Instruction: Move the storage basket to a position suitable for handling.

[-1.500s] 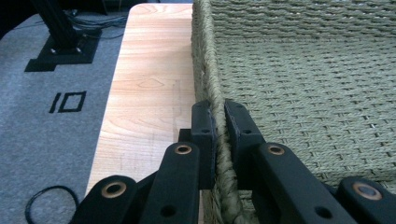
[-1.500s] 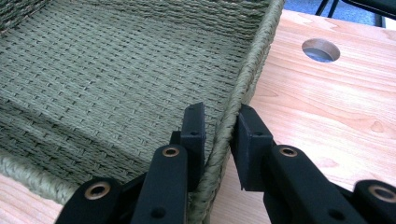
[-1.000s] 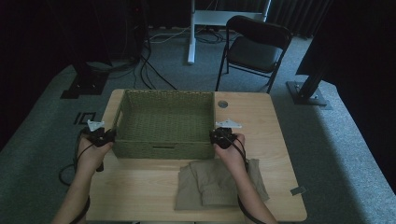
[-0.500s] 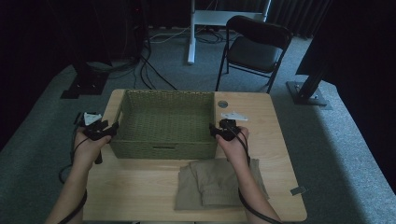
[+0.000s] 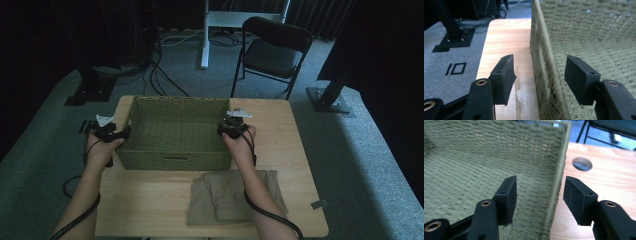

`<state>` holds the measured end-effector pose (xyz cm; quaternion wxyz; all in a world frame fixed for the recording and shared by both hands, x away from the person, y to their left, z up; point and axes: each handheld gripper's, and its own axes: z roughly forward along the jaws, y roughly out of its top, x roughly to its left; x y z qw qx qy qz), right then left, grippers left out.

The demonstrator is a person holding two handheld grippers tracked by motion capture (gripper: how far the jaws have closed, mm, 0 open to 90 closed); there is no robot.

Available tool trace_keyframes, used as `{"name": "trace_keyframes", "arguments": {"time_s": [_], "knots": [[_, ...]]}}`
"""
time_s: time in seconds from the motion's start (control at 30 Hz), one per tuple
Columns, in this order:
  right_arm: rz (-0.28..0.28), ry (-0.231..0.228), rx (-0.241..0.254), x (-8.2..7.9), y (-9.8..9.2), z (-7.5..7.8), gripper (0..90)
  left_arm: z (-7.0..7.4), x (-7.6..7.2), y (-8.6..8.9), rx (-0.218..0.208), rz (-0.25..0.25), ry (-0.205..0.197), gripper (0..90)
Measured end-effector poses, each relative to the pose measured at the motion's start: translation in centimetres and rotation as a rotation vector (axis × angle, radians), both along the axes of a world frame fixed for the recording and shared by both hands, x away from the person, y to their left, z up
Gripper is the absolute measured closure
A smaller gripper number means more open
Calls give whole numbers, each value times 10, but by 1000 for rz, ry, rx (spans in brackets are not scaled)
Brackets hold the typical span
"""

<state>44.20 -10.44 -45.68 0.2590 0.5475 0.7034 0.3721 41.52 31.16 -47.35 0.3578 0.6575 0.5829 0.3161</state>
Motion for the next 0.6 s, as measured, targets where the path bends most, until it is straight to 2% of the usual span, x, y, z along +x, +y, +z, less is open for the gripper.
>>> {"name": "trace_keyframes", "arguments": {"time_s": [0.13,0.23,0.27,0.33,0.43,0.57,0.6], "knots": [[-25,26,-6,2,0,-15,487,-10,2,-2,8,-22,23,452],[-34,44,-5,2,0,-22,535,-14,3,-3,15,-18,33,482],[-38,47,-6,2,0,-24,566,-14,4,-3,15,-12,25,516],[-46,57,-12,2,-1,-25,579,-14,5,-5,22,-17,32,529],[-59,55,-20,3,-1,-25,635,-14,5,-5,11,10,46,621],[-66,45,-31,2,1,-25,778,-13,6,-6,21,-14,62,685],[-73,44,-30,2,1,-25,786,-13,6,-7,28,-19,62,699]]}}
